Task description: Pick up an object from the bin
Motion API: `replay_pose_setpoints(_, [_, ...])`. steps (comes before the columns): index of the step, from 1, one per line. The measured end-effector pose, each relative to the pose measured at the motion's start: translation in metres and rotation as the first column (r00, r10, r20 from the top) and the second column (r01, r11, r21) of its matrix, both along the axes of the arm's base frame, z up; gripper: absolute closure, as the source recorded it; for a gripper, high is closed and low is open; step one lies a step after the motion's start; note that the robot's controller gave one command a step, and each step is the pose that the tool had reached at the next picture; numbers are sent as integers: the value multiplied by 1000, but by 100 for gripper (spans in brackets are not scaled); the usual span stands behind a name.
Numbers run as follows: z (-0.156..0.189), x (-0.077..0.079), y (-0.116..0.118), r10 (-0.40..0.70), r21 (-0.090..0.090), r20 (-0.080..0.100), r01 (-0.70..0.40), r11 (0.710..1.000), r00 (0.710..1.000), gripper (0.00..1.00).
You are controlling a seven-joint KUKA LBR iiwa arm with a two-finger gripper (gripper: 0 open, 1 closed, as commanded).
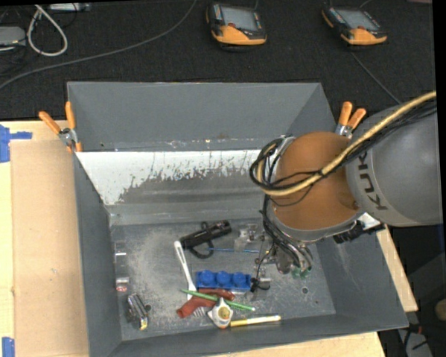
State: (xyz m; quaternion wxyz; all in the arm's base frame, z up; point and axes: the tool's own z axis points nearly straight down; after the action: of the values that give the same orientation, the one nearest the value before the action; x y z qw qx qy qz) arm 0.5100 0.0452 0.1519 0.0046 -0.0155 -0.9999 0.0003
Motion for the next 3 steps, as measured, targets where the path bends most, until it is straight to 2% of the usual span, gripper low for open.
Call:
replay_pose_setpoints(1, [-55, 0, -16, -71, -1, -1, 71, 998, 998, 0])
replay_pose_setpoints(2, [-74, 19, 20, -97, 1, 5, 97, 995, 995, 0])
replay_pose_setpoints(3, [-36, 22, 20, -100, -2, -7, 100, 995, 995, 0])
